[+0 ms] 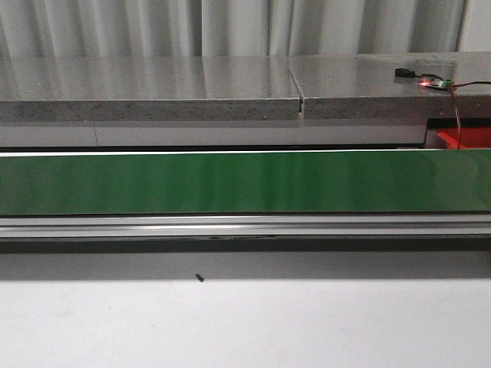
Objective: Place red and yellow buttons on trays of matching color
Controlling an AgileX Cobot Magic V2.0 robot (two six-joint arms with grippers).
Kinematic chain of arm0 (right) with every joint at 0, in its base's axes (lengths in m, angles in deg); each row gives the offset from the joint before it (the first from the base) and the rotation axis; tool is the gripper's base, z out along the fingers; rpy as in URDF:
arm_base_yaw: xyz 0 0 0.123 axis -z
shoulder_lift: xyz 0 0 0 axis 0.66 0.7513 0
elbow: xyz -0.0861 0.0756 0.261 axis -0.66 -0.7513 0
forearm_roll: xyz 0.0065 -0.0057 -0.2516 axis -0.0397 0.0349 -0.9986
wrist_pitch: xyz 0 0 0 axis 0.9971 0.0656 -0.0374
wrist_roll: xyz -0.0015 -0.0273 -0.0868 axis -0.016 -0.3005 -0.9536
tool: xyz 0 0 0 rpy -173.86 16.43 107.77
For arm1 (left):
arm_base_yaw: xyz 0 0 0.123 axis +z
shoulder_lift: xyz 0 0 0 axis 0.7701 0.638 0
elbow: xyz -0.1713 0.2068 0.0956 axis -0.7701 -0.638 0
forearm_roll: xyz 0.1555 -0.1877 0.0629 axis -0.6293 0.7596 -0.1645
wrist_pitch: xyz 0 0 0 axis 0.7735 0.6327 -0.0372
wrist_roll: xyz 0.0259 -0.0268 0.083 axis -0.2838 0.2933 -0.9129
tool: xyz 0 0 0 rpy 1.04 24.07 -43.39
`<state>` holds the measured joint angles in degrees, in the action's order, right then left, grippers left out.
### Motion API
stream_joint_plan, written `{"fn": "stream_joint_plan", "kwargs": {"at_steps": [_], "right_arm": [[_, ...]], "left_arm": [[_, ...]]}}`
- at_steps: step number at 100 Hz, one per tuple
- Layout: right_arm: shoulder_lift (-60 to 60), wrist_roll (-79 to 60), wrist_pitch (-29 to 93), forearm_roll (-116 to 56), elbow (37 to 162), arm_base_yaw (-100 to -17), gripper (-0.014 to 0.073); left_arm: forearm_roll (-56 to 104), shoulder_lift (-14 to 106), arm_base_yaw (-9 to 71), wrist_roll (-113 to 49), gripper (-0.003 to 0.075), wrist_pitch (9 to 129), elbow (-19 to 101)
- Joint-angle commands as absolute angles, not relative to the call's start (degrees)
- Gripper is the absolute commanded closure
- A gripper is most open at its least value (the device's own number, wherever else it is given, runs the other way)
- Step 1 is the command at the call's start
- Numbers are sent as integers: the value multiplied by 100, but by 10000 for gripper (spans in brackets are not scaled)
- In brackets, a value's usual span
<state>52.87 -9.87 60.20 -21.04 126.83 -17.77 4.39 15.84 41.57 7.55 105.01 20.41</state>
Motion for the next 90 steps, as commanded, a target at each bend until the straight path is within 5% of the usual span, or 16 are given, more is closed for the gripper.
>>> {"fn": "stream_joint_plan", "kwargs": {"at_steps": [1, 64, 76, 90], "right_arm": [[4656, -1096, 5827, -1992, 12837, -1755, 23], [1996, -1307, 4159, -2489, 10286, -2967, 31], [1689, -1272, 4336, -2443, 10059, -3143, 141], [1336, -1264, 4335, -2301, 9814, -3306, 428]], "left_arm": [[503, 1620, 4107, 755, 739, 10126, 2192], [503, 1620, 4107, 787, 739, 10126, 2192], [503, 1620, 4107, 787, 739, 10126, 2192], [503, 1620, 4107, 755, 739, 10126, 2192]]}}
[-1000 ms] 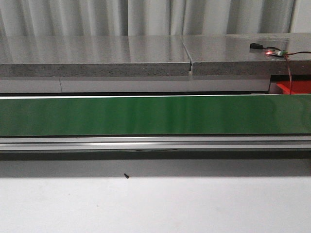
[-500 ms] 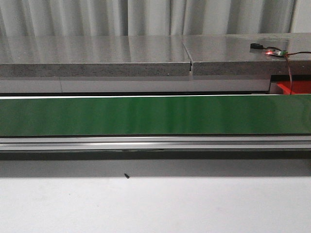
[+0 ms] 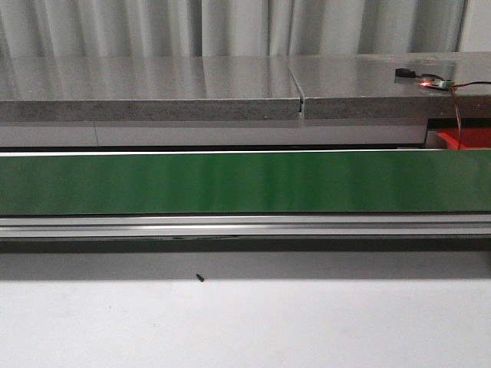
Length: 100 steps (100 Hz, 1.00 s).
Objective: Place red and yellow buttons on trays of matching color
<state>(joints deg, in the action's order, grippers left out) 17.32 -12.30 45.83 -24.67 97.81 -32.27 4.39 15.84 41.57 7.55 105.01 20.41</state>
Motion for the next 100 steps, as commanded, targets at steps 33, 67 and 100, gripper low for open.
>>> {"fn": "stream_joint_plan", "kwargs": {"at_steps": [33, 67, 100], "right_arm": [[332, -1264, 4564, -2088, 8999, -3615, 660], [-1181, -1264, 4563, -1792, 7800, -3626, 660], [-2717, -1264, 4965, -1653, 7116, -3626, 660]], "left_arm": [[503, 1620, 4107, 755, 739, 10126, 2192], [447, 1620, 4107, 755, 739, 10102, 2192], [430, 1620, 4107, 755, 739, 10092, 2189]]}}
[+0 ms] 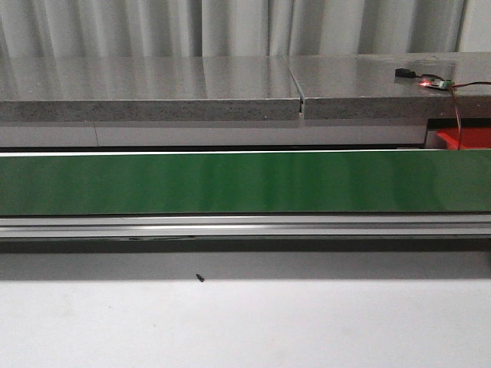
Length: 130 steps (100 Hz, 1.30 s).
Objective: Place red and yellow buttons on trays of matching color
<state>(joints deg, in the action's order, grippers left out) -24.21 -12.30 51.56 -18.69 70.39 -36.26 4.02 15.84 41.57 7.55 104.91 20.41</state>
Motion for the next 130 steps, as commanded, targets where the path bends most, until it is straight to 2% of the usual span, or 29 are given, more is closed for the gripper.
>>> {"fn": "stream_joint_plan", "kwargs": {"at_steps": [1, 32, 54, 70, 92, 104, 111, 123, 130], "right_arm": [[-2739, -1264, 4980, -1637, 7116, -3626, 660], [-3038, -1264, 4978, -1437, 7109, -3626, 660], [-3038, -1264, 5000, -1437, 7109, -3626, 660], [-3038, -1264, 5000, -1437, 7109, -3626, 660], [-3038, -1264, 4995, -1437, 7109, -3626, 660], [-3038, -1264, 4995, -1437, 7109, -3626, 660], [-3038, -1264, 4995, -1437, 7109, -3626, 660], [-3038, -1264, 4995, -1437, 7109, -3626, 660], [-3038, -1264, 4995, -1437, 7109, -3626, 660]], "left_arm": [[430, 1620, 4107, 787, 739, 10092, 2189], [430, 1656, 4107, 798, 739, 9816, 2189], [392, 2146, 4228, 1501, 739, 9510, 2200], [392, 2891, 4600, 1722, 739, 9083, 2443], [392, 4250, 5545, 1722, 727, 9363, 3299], [392, 4783, 6019, 1712, 626, 9375, 3660], [392, 5007, 6253, 1712, 506, 9375, 3790], [236, 5294, 6562, 1712, 251, 9433, 3927], [146, 5451, 6737, 1712, 180, 9605, 4025]]}}
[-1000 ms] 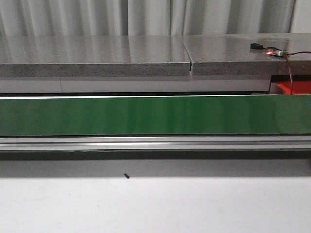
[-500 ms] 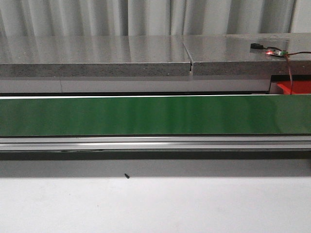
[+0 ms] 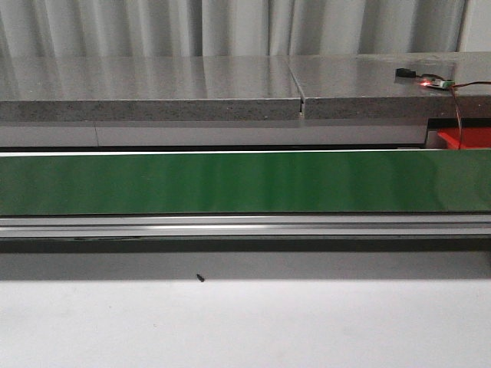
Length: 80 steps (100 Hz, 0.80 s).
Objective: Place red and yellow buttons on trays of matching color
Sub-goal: 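Move the left gripper over the cluster and grasp a yellow button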
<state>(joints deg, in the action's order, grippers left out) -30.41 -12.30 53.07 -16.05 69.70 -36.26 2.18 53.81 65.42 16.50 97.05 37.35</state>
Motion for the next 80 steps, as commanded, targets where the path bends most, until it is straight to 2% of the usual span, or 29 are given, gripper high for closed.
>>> {"fn": "stream_joint_plan", "kwargs": {"at_steps": [1, 23, 56, 80], "right_arm": [[-3038, -1264, 4995, -1437, 7109, -3626, 660], [-3038, -1264, 4995, -1437, 7109, -3626, 660], [-3038, -1264, 4995, -1437, 7109, -3626, 660], [-3038, -1264, 4995, -1437, 7109, -3626, 660]], "left_arm": [[136, 5467, 6757, 1712, 178, 9621, 4028], [158, 5992, 7399, 1712, 199, 10096, 4448], [146, 6996, 8259, 1534, 207, 11536, 5396], [155, 7779, 8644, 1307, 207, 11821, 5679]]}}
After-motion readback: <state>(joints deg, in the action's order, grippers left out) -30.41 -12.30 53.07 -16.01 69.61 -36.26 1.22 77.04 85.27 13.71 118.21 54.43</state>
